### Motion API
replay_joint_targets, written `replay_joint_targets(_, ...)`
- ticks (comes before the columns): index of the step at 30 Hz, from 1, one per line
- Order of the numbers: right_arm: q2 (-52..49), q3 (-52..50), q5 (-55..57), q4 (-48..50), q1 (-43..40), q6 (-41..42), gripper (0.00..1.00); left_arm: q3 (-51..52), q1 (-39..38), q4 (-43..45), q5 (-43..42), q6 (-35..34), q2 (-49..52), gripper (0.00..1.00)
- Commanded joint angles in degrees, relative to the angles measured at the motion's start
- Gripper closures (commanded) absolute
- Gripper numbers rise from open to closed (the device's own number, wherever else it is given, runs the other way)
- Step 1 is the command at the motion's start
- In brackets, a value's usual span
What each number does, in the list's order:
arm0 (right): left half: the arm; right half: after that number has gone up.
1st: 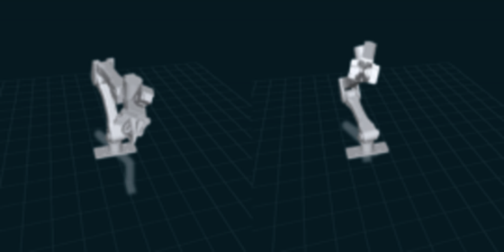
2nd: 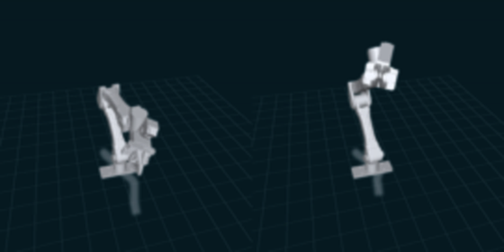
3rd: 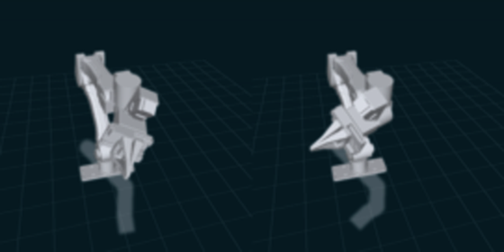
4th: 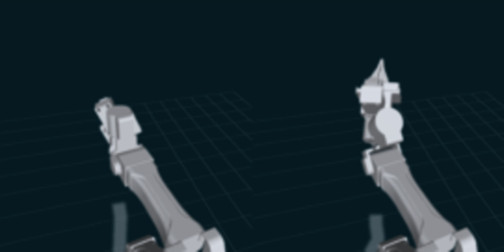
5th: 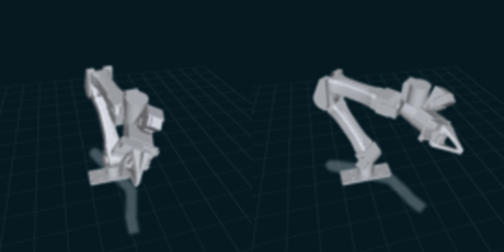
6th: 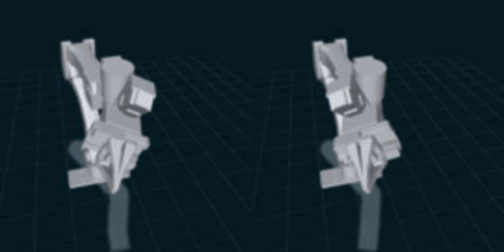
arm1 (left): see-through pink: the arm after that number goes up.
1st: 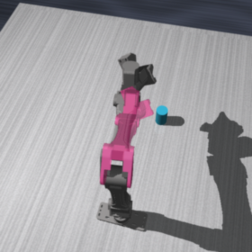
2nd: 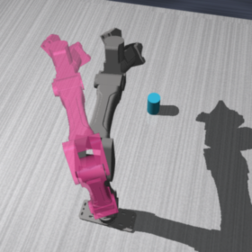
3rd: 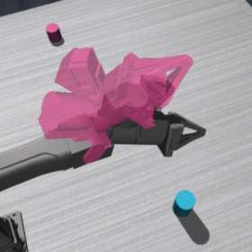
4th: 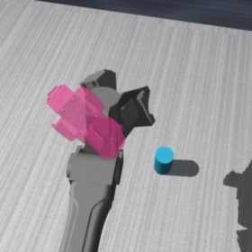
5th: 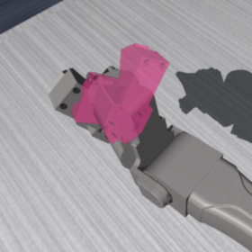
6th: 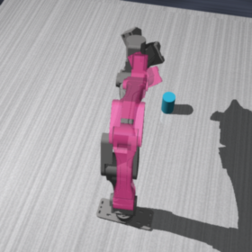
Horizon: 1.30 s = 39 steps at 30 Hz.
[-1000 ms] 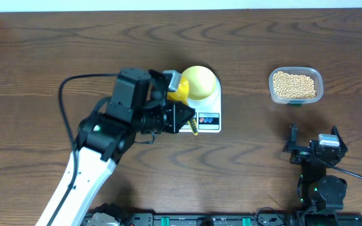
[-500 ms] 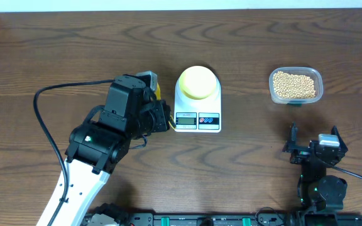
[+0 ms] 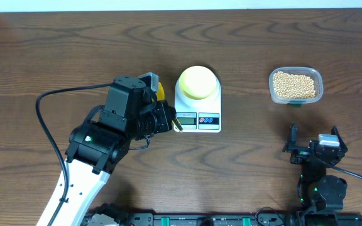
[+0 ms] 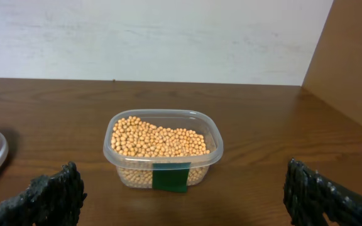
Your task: Scoop item into bowl and weigh 50g on scale
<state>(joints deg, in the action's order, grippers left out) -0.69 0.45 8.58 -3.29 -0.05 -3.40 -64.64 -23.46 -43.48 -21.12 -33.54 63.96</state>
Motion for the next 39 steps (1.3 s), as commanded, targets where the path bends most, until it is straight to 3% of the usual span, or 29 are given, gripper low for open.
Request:
replay_joint_targets(1, 0.3, -0.1, -0.1, -0.2, -0.4, -0.5, 0.01, -0.3, 0.0, 0.3, 0.1, -3.5, -0.3, 0.93)
replay_joint_targets(5, 0.3, -0.1, -0.1, -0.2, -0.4, -0.5, 0.01, -0.3, 0.0, 0.3, 1.2, -6.6, -0.3, 0.93)
replay_joint_targets(39, 0.3, -0.1, -0.1, -0.2, -0.4, -0.5, 0.01, -0.3, 0.0, 0.7, 1.2, -6.6, 0.3, 0.93)
